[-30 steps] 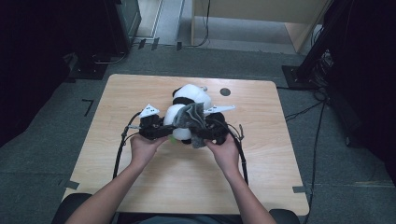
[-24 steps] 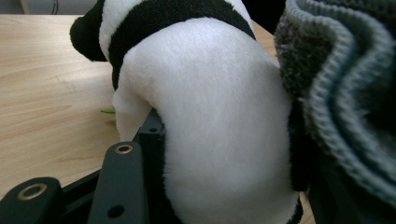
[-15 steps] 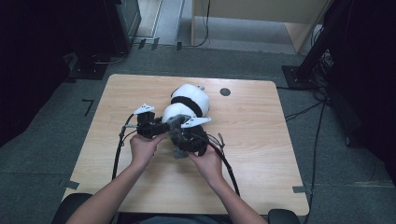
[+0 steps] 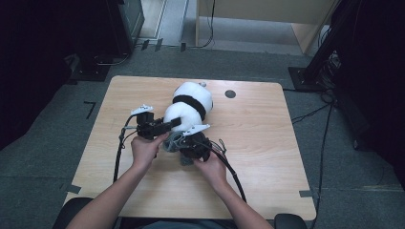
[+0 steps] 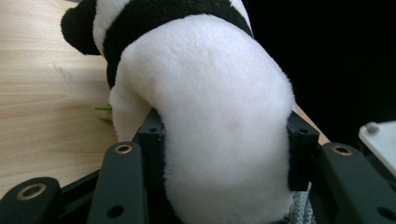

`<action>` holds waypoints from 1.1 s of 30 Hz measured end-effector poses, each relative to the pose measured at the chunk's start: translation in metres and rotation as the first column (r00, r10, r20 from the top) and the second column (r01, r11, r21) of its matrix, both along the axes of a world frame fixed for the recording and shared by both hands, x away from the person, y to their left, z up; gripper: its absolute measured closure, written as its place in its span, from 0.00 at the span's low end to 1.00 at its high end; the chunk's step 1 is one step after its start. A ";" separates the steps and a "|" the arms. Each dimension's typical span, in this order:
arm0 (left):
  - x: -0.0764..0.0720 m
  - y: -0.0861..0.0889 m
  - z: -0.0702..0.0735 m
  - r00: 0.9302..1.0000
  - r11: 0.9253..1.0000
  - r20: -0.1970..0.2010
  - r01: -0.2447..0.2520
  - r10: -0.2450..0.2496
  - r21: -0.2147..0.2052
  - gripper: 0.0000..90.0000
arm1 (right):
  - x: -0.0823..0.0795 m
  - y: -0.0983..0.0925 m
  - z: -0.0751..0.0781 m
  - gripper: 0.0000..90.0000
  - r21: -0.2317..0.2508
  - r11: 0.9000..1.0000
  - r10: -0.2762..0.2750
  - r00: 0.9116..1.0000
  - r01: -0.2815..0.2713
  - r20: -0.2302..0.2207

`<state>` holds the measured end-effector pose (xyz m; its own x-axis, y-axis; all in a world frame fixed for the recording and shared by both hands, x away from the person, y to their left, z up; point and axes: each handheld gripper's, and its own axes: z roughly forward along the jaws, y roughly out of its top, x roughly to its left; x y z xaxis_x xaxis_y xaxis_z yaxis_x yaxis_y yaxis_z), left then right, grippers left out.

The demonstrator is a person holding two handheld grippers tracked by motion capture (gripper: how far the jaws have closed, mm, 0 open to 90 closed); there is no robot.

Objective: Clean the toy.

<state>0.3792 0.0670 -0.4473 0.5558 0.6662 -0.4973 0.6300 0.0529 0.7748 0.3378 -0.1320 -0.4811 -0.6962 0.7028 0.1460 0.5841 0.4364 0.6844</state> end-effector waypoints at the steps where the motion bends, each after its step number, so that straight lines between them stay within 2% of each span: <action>1: 0.000 0.000 -0.001 1.000 1.000 -0.005 0.002 -0.002 -0.001 0.53 | 0.001 -0.002 0.000 0.78 0.008 1.000 -0.004 1.000 0.004 -0.009; 4: 0.001 0.001 -0.001 1.000 1.000 -0.002 0.002 -0.001 0.002 0.53 | 0.005 -0.008 -0.001 0.78 0.008 1.000 -0.012 1.000 0.012 -0.021; 9: -0.001 0.001 0.000 0.999 0.999 0.039 0.006 -0.007 0.039 0.53 | 0.009 -0.018 0.000 0.78 -0.004 1.000 -0.031 0.999 0.031 -0.035; 16: 0.000 0.003 0.001 0.999 0.998 0.039 0.017 -0.019 0.054 0.53 | 0.012 -0.027 0.001 0.77 -0.011 0.999 -0.036 0.997 0.035 -0.062; 20: 0.001 0.006 0.001 0.999 0.999 0.039 0.014 -0.015 0.042 0.53 | 0.015 -0.032 0.001 0.77 -0.018 0.999 -0.042 0.997 0.041 -0.066; 23: 0.002 0.010 0.003 0.999 0.999 0.035 0.011 -0.012 0.030 0.53 | 0.018 -0.041 0.001 0.77 -0.024 0.997 -0.074 0.994 0.073 -0.075; 27: 0.004 0.014 0.002 0.999 0.999 0.021 0.030 -0.030 0.010 0.53 | 0.022 -0.055 0.003 0.77 -0.018 0.993 -0.114 0.990 0.113 -0.083; 30: 0.003 0.013 0.003 0.999 0.999 0.033 0.038 -0.039 0.036 0.53 | 0.024 -0.065 0.006 0.77 -0.020 0.989 -0.150 0.986 0.149 -0.078; 33: 0.002 0.013 0.003 0.998 0.997 0.039 0.042 -0.044 0.059 0.53 | 0.027 -0.078 0.009 0.77 0.012 0.980 -0.195 0.976 0.197 -0.094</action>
